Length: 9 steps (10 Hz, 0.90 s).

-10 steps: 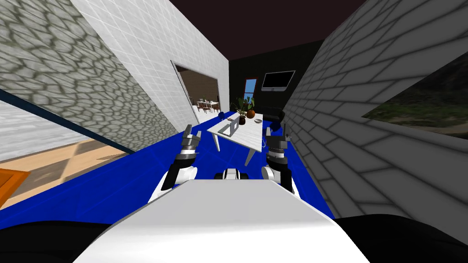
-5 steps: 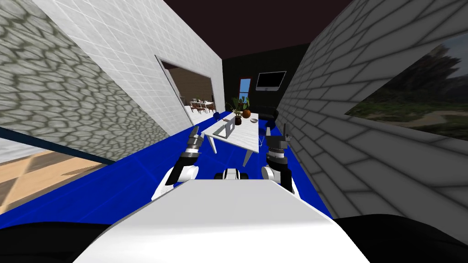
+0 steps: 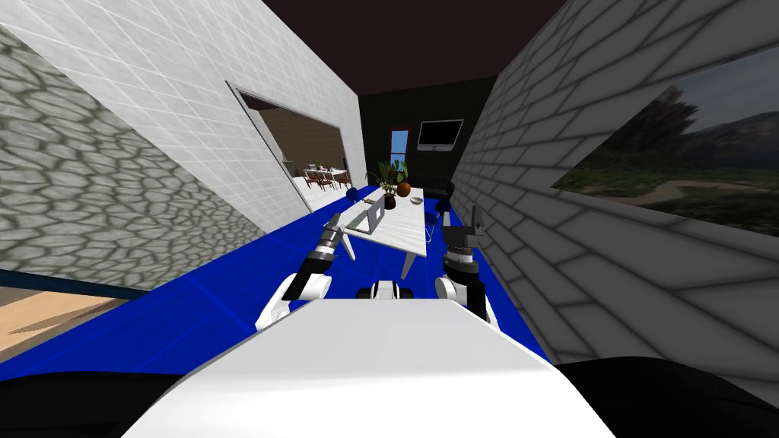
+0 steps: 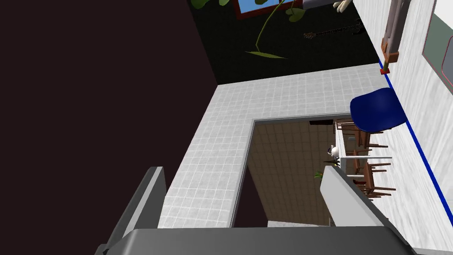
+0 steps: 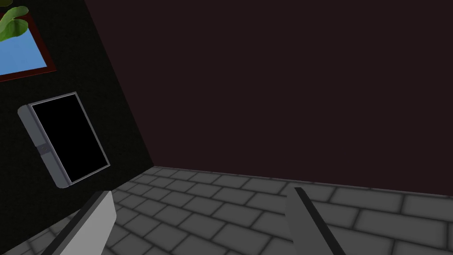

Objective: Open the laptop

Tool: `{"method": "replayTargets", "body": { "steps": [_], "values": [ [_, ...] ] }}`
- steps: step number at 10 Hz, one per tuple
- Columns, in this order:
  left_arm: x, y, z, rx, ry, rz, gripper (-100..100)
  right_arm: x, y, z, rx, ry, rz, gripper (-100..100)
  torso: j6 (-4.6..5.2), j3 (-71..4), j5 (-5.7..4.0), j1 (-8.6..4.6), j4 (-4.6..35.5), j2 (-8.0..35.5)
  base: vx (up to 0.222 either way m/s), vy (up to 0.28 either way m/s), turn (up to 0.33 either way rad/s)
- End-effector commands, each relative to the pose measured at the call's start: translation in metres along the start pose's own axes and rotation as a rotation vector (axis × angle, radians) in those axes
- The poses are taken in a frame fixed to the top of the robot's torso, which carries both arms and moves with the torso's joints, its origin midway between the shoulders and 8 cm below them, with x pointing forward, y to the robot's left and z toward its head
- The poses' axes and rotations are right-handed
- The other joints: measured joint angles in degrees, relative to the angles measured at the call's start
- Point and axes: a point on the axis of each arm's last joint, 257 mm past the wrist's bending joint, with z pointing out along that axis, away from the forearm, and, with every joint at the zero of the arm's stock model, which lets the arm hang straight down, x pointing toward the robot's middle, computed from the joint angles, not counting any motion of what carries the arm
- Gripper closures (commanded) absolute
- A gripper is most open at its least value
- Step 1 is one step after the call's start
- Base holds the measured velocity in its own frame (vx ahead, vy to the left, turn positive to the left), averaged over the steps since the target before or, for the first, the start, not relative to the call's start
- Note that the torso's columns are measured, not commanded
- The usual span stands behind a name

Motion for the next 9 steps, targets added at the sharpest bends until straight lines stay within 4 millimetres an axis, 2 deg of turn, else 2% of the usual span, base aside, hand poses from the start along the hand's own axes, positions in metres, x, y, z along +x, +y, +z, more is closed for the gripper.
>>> {"method": "replayTargets", "body": {
  "steps": [1, 9],
  "values": [
    [0.009, 0.02, 0.004, -0.058, 0.049, 0.069, -100, 0.0, 0.0, 0.0, 0.0, 0.0, 0.0, 0, 0.02, -0.05, -0.01, -0.01, -0.02, -0.08, 0.081, -0.004, -0.121],
    [0.018, 0.073, 0.005, -0.215, 0.153, 0.268, -100, 0.0, 0.0, 0.0, 0.0, 0.0, 0.0, 0, 0.02, -0.03, 0.0, 0.0, -0.02, -0.05, 0.068, -0.004, -0.137]
  ]
}}
